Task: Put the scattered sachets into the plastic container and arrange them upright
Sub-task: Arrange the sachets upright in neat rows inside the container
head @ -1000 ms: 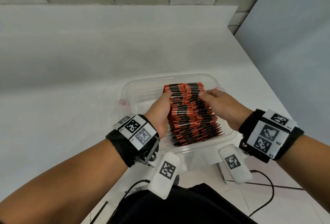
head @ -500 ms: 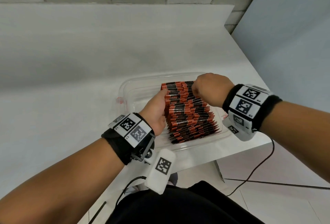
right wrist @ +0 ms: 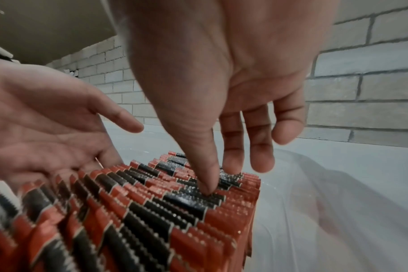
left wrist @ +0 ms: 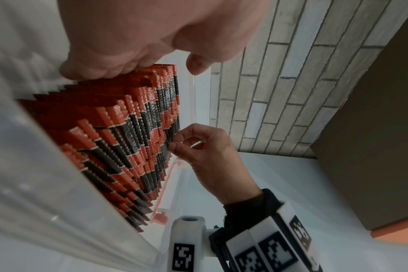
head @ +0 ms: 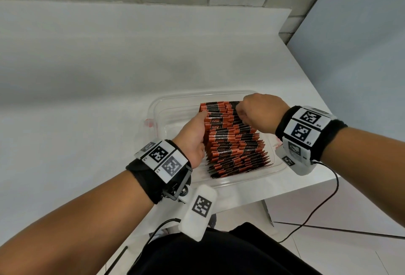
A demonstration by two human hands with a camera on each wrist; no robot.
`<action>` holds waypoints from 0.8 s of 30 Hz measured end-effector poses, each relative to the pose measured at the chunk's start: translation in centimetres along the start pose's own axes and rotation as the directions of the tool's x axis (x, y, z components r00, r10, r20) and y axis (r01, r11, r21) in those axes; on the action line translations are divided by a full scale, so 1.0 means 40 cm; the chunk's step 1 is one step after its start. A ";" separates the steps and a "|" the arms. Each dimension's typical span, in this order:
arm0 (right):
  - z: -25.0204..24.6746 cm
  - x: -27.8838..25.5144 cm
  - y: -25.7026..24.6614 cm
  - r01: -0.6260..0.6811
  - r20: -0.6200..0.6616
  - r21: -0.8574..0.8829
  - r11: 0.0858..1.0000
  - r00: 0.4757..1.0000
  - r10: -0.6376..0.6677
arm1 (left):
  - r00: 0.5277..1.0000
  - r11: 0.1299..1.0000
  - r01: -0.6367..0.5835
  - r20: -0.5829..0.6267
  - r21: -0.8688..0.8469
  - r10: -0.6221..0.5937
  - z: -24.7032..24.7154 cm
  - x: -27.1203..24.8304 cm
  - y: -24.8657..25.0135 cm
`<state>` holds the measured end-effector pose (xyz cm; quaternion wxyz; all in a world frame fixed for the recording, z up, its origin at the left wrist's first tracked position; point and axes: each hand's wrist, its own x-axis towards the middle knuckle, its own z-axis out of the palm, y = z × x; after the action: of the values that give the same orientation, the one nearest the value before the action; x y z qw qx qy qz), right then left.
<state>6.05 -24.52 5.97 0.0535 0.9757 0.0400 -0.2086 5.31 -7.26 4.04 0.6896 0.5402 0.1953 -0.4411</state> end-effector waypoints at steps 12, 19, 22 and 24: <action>-0.008 0.025 0.019 0.039 0.063 0.178 0.983 0.997 -0.051 | 1.000 1.000 0.011 -0.011 -0.001 -0.011 -0.002 0.008 0.000; -0.016 0.028 0.017 0.050 0.097 0.099 0.994 0.993 -0.060 | 1.000 1.000 0.018 0.005 -0.006 -0.018 -0.003 0.005 0.002; -0.020 0.028 0.009 0.011 0.110 0.104 0.995 0.994 -0.023 | 1.000 1.000 0.020 0.001 0.000 -0.020 -0.003 0.006 0.003; -0.023 0.035 0.010 -0.009 0.132 0.085 0.996 0.991 -0.002 | 1.000 1.000 0.020 -0.005 -0.001 -0.020 -0.002 0.004 0.003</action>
<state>7.73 -24.72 6.25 0.0145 0.9612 0.0257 -0.2743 5.52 -7.23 3.96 0.6847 0.5392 0.2027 -0.4465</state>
